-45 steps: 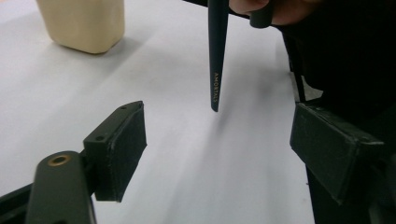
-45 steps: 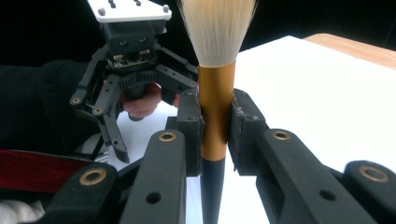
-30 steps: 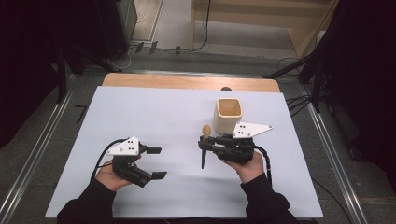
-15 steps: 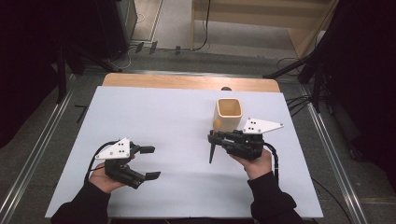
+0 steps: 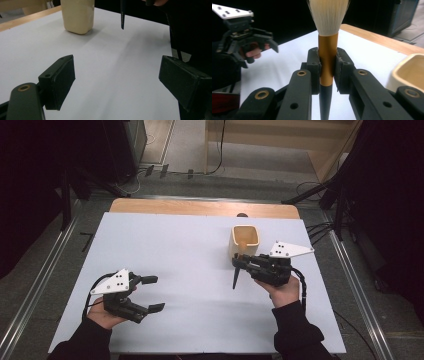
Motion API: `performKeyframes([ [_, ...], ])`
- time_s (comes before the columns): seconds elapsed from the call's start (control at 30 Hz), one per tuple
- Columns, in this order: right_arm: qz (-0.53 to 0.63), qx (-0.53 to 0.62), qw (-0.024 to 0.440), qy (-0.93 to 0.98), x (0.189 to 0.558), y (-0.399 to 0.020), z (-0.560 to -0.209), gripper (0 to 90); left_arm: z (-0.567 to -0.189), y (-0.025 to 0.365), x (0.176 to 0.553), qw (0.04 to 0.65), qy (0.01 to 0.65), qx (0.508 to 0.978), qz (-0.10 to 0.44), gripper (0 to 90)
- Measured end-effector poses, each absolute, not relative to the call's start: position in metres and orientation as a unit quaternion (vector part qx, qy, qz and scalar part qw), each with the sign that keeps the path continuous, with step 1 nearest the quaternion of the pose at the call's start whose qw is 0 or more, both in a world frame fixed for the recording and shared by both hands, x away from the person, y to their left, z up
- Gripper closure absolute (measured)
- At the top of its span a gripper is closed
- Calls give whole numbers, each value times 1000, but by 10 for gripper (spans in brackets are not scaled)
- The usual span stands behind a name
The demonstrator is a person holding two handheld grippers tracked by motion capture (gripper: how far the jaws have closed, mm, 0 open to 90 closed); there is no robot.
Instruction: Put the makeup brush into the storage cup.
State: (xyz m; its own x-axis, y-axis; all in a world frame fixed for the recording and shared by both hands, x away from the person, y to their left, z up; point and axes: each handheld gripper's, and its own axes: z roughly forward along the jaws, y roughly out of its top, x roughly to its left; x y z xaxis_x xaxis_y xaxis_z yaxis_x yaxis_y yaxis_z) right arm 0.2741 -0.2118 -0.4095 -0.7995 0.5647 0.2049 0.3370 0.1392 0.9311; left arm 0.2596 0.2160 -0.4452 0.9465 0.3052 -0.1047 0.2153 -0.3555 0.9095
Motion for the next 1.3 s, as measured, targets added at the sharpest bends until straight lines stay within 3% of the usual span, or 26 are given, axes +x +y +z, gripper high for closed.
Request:
performKeyframes([
  [0.63, 572, 324, 130, 742, 291, -227, -394, 779, -446, 232, 254, 562, 162, 809, 62, 140],
  [1.3, 576, 332, 168, 728, 315, -237, -348, 779, -447, 235, 256, 568, 169, 803, 62, 141],
])
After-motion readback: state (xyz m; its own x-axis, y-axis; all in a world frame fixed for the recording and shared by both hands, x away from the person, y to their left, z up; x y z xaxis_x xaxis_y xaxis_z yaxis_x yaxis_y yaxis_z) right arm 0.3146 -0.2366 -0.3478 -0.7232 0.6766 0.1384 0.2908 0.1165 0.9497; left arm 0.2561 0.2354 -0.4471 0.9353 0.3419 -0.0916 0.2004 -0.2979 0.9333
